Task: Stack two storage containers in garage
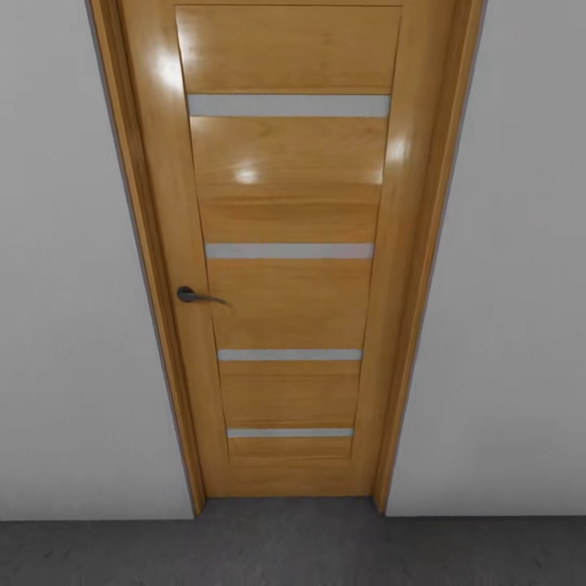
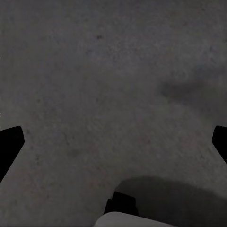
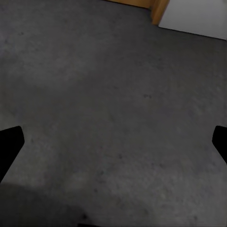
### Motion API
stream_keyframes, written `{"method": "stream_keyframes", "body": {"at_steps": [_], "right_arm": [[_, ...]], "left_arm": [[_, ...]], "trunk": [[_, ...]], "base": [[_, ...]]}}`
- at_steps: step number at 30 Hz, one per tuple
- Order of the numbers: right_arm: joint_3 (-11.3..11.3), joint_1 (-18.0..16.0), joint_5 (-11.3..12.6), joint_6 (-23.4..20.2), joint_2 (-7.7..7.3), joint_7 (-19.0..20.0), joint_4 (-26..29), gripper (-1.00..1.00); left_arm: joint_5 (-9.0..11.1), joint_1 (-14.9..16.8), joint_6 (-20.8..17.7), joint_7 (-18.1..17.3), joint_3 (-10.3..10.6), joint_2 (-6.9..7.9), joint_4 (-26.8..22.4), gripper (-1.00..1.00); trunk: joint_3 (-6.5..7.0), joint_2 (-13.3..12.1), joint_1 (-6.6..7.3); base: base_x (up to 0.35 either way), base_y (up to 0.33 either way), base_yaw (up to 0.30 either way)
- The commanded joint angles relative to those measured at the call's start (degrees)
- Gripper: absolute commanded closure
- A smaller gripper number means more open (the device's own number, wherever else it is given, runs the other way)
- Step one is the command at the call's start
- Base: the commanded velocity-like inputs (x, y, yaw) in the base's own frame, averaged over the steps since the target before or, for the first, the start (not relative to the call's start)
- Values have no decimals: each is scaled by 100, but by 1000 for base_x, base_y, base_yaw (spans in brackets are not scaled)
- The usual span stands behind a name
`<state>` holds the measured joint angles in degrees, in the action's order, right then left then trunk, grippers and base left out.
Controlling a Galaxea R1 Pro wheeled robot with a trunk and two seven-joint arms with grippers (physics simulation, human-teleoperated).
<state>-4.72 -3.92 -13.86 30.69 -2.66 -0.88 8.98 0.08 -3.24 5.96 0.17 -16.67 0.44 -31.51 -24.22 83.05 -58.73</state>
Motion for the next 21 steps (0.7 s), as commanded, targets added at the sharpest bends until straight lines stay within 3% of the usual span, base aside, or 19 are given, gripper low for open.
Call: {"method": "stream_keyframes", "body": {"at_steps": [1, 10, 21], "right_arm": [[-46, -4, -61, 18, 2, -9, -6, -100], [-46, -4, -57, 18, 2, -9, -8, -100], [-46, -4, -57, 20, 2, -9, -6, -100]], "left_arm": [[1, -1, 10, 1, -3, -1, -5, -100], [1, -1, 10, 2, -3, 4, -5, -100], [1, -1, 10, 0, -3, 5, -5, -100]], "trunk": [[-8, 3, 0], [-13, 3, 0], [-13, 3, 0]], "base": [[0, 0, 0], [0, 28, 0], [0, 204, 0]]}}
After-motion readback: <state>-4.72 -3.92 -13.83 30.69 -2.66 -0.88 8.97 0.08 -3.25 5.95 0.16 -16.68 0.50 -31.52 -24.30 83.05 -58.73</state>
